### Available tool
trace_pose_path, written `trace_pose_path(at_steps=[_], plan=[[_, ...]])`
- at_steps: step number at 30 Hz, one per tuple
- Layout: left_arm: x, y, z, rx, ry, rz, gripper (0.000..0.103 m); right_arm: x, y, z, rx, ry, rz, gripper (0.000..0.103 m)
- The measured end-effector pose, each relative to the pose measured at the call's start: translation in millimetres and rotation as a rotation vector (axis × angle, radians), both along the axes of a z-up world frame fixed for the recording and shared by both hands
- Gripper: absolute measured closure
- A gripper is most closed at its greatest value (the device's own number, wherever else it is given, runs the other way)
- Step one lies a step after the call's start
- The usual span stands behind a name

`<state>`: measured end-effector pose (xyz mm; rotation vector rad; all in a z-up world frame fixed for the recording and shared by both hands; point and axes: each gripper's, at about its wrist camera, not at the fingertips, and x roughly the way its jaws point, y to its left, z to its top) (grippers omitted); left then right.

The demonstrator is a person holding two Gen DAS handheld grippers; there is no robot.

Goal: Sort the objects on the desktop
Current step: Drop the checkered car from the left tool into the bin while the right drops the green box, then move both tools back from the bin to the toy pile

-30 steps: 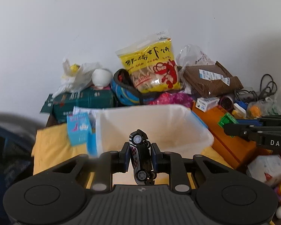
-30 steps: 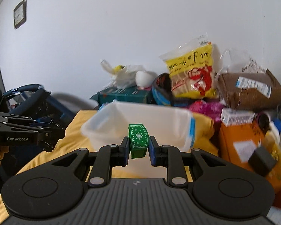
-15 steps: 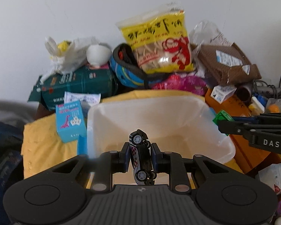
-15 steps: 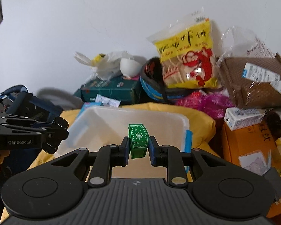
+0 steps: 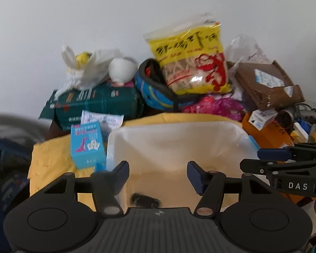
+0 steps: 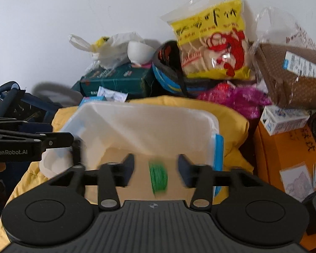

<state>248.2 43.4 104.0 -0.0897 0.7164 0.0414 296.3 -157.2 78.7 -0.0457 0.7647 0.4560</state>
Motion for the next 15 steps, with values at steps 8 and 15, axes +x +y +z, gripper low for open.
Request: trace_pose_path(at_steps=[8, 15], plan=[[-89.5, 4.2, -9.5, 0.026, -0.123, -0.008, 0.038, -54.7, -15.1, 7.1, 0.028, -0.114, 0.059, 0.052], [-173.9, -4.4, -77.9, 0.039, -0.024, 0.004, 0.038, -143.5, -43.0, -52.6, -0.02, -0.085, 0.058, 0.049]])
